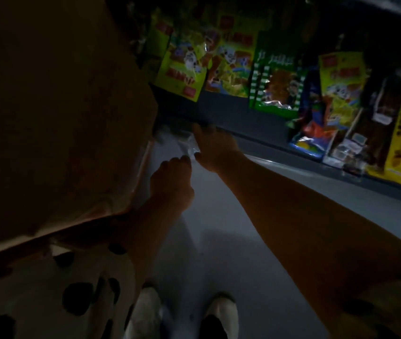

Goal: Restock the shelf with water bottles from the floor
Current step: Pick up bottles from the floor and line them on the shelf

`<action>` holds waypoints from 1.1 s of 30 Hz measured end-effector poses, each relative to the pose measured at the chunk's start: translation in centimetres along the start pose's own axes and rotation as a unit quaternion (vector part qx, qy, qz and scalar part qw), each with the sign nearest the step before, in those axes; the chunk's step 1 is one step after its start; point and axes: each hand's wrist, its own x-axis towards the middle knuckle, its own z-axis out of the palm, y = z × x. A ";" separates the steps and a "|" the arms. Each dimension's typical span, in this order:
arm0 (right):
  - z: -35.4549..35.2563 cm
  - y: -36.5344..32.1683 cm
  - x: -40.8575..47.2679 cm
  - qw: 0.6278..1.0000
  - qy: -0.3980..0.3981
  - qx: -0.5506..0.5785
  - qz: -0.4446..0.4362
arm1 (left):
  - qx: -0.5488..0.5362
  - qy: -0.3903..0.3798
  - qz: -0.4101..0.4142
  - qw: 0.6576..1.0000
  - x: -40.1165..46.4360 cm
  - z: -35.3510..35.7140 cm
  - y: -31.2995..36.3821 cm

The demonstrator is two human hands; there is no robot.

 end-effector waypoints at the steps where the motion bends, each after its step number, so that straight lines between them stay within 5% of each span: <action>1: 0.5 0.0 0.9 1.000 -0.004 -0.004 -0.004 | 0.000 0.005 -0.001 1.000 0.6 0.6 -0.3; 7: -0.1 1.0 0.5 0.999 -0.032 -0.008 -0.031 | -0.013 -0.008 -0.001 1.000 -0.5 1.1 -0.4; 13: -9.1 1.8 -9.9 0.997 -0.045 0.007 -0.060 | -0.073 -0.038 0.012 0.997 -7.5 -6.1 3.7; 20: -30.3 3.1 -25.6 0.986 -0.066 0.094 -0.121 | -0.183 -0.050 0.042 0.981 -19.0 -20.5 6.6; 25: -48.3 2.4 -35.4 0.971 -0.018 0.115 -0.207 | -0.200 -0.039 0.150 0.968 -26.7 -35.8 6.4; 28: -57.8 0.8 -40.2 0.964 0.033 0.082 -0.250 | -0.267 -0.083 0.292 0.915 -30.8 -44.0 6.6; 33: -71.2 -2.7 -47.3 0.957 0.109 0.019 -0.269 | -0.300 -0.085 0.389 0.867 -37.0 -54.7 6.4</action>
